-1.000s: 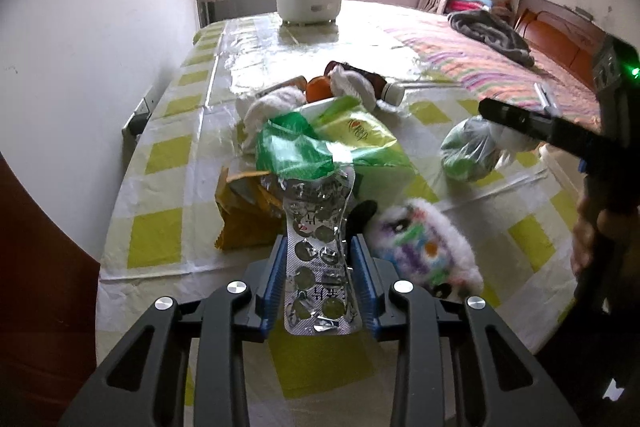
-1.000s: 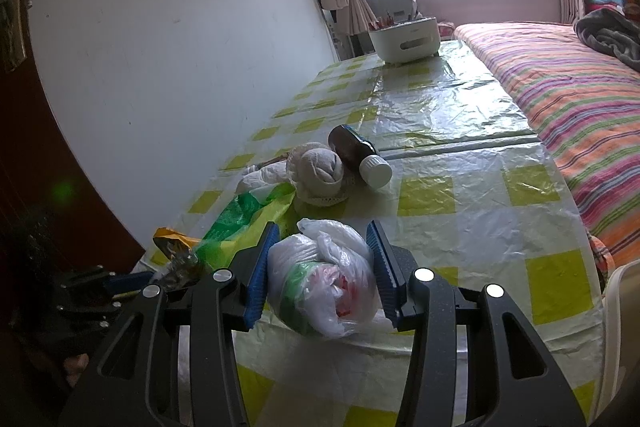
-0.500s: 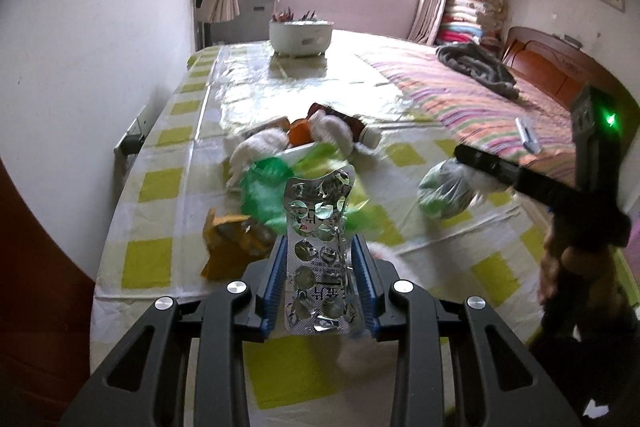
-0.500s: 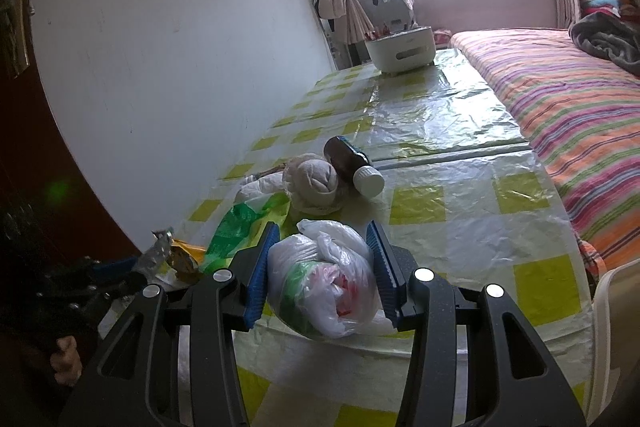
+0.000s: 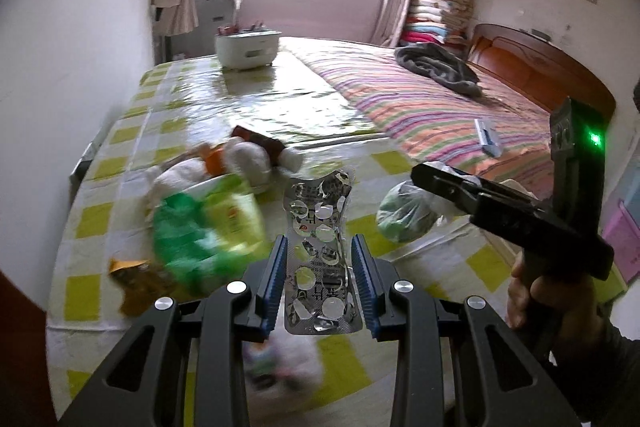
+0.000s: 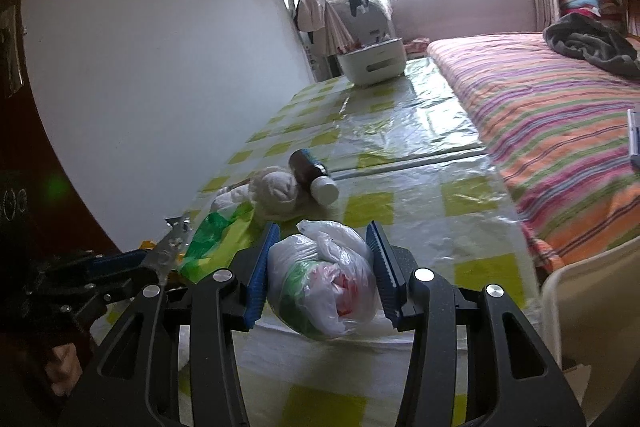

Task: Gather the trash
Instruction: 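Carry both items to the white bin and release them inside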

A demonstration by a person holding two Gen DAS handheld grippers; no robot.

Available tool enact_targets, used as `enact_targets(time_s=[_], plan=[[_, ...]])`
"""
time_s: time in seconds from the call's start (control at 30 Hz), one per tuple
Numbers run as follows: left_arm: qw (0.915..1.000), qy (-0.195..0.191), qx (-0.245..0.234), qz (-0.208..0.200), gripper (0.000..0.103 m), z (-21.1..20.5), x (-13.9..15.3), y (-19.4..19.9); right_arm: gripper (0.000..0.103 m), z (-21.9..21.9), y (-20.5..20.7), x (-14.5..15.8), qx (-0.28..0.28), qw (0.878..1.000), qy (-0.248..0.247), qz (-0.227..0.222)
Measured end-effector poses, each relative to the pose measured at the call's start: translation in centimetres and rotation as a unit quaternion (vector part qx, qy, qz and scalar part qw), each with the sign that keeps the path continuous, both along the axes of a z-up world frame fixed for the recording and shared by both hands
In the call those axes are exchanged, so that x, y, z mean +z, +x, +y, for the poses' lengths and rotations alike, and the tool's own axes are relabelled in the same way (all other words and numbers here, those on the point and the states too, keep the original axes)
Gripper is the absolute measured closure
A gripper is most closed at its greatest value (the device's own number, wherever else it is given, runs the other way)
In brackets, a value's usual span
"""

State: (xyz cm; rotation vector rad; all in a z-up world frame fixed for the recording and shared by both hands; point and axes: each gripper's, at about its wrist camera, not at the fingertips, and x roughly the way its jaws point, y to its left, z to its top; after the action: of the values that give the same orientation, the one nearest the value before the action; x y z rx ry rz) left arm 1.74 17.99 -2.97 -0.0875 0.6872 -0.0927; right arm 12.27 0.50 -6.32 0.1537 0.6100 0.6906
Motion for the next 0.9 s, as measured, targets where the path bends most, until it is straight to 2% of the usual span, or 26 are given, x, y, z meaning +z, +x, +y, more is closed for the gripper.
enact_targets(time_s=[0.5, 0.9], plan=[[0.9965, 0.016, -0.082, -0.01, 0.071, -9.4, 0.6, 2.5, 0.059, -8.7, 0.1, 0.8, -0.079, 0.997, 0.009, -0.023], [0.99, 0.047, -0.133, -0.001, 0.071, -16.1, -0.2, 3.4, 0.059, -16.5, 0.1, 0.5, -0.162, 0.986, 0.007, -0.035]])
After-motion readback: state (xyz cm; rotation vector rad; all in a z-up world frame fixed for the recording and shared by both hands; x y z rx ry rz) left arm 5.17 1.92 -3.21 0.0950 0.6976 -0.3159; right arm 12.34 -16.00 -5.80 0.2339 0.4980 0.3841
